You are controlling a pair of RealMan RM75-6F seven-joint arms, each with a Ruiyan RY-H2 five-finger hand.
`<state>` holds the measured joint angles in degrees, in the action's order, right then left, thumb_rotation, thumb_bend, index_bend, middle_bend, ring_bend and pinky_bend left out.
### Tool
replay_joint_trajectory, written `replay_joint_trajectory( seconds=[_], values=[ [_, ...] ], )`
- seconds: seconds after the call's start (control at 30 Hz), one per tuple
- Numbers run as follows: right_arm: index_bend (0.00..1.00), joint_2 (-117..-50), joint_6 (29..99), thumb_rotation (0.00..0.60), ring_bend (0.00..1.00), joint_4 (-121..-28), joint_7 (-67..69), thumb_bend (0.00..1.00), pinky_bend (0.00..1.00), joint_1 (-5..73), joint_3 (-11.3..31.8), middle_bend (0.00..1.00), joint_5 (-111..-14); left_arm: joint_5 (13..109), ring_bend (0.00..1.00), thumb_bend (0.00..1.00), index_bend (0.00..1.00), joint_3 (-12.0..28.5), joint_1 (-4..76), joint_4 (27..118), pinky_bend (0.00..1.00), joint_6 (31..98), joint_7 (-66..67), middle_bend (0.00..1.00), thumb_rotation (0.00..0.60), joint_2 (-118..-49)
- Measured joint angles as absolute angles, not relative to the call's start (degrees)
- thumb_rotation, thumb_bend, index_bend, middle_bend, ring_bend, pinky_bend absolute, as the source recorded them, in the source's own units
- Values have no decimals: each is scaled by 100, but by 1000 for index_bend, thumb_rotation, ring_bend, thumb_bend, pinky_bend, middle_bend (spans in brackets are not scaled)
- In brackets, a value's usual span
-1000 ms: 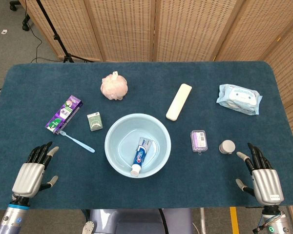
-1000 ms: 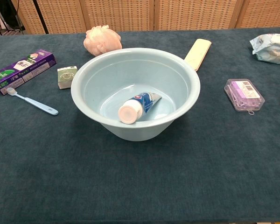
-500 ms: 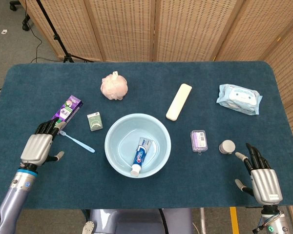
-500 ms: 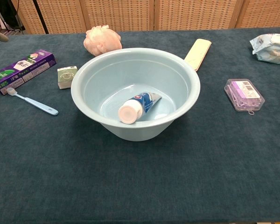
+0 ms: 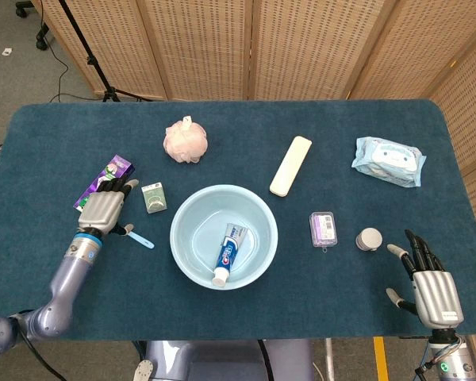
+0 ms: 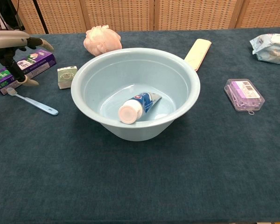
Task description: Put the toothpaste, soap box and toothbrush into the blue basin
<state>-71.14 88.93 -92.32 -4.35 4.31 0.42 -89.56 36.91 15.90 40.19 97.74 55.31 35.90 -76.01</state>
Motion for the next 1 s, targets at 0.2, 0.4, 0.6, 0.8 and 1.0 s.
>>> replay_joint_trajectory(
  seconds=[0.2, 0.4, 0.6, 0.8, 1.0],
  values=[
    [210, -7093, 8837, 600, 0, -9196, -304, 196, 215, 428, 117, 0, -8856, 3086, 0, 237, 79, 1634, 4559, 9121, 77, 5447, 3833, 0, 600, -8109],
    [210, -7076, 8771, 600, 0, -9157, -212, 195, 215, 426, 186, 0, -8762, 2692, 0, 239, 120, 1549, 4974, 8591, 77, 5401, 3992, 0, 600, -8568],
    [210, -7045, 8787, 600, 0, -9151, -115, 196, 215, 406, 238, 0, -8732, 2652, 0, 240, 127, 1450, 5126, 8243, 77, 5425, 3973, 0, 600, -8866],
    [210, -7018, 8809, 600, 0, -9137, -27, 196, 215, 383, 275, 0, -8727, 2516, 0, 243, 161, 1358, 5239, 8117, 77, 5480, 4018, 0, 600, -9015],
    [210, -7025, 8809, 600, 0, -9126, 3, 196, 214, 373, 291, 0, -8740, 2585, 82, 261, 278, 1308, 5256, 8053, 94, 5628, 3997, 69, 600, -9096]
  ],
)
